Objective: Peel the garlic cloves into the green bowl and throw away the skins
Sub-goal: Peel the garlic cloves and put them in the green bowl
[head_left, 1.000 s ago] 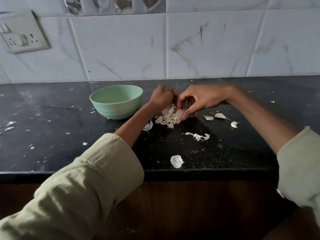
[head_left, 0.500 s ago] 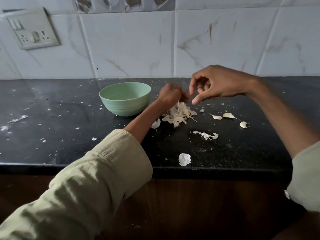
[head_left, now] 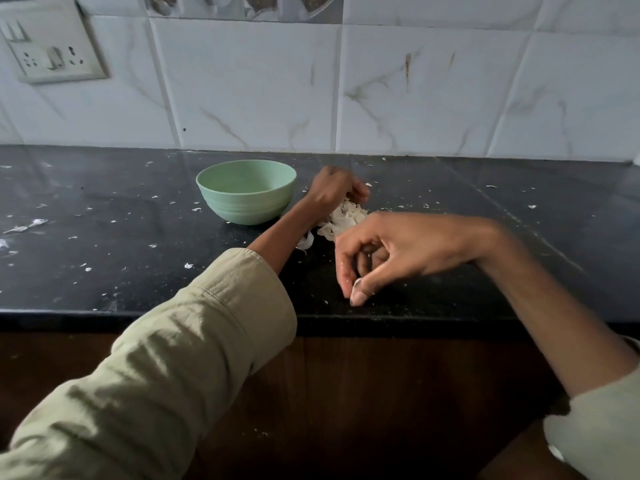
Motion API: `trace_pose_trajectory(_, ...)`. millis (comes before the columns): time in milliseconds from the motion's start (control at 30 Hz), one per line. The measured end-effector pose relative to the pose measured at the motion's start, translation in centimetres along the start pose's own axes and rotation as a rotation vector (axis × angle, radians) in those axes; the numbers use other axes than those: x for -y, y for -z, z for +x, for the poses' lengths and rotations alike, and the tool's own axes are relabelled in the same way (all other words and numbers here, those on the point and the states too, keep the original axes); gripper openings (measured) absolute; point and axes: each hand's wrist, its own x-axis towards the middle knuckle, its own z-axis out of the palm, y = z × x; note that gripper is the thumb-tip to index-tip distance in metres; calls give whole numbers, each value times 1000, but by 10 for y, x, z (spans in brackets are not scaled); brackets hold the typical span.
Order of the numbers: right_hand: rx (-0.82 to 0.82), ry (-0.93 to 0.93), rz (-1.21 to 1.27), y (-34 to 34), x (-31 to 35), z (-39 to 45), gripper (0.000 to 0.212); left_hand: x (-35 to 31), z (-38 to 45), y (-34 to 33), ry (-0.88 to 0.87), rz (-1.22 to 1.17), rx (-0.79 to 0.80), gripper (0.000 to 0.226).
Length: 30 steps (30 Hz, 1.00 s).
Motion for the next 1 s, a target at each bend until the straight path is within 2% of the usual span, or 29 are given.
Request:
trace_pose_trajectory(67,-96,-30,-46,6,-11,7,11,-2,-6,2,-17,15,-6,29)
trace_pose_trajectory(133,-299,-71,-195,14,-28,17,11,-6,-11,5,-46,69,-21,27)
trace_pose_trajectory(200,-490,-121,-264,22,-44,22,19,-6,-13,6,-69,124,-35,23)
trace_pose_trajectory(233,-532,-126,-241,26,-48,22,23,-6,-13,6,-75,125,-35,21)
trace_pose_trajectory(367,-550,-107,-177,40,-37,-8,27,-4,-16,6,-84,76,-8,35)
trace_pose_trajectory(433,-478,-174,-170,42,-33,-32,28,-1,-13,4,-82,52,17,39)
trace_pose_trajectory(533,-283,-362,-68,31,-37,-50,34,7,-6,4,-63,2,23,41)
trace_pose_trajectory(600,-257,-377,-66,20,-41,-42,29,10,-3,4,-50,-22,23,41)
trace_pose_trajectory(733,-483,-292,-115,11,-52,7,17,8,-4,5,-64,-22,21,46)
trace_pose_trajectory(867,-718,-246,-269,13,-54,37,14,10,2,7,-55,49,-56,60)
trace_pose_trajectory(933,-773,-192,-298,9,-42,36,10,13,6,8,-46,57,-63,64)
trace_pose_trajectory(1000,-732,-113,-262,-3,-25,35,11,16,11,10,-7,6,-68,71)
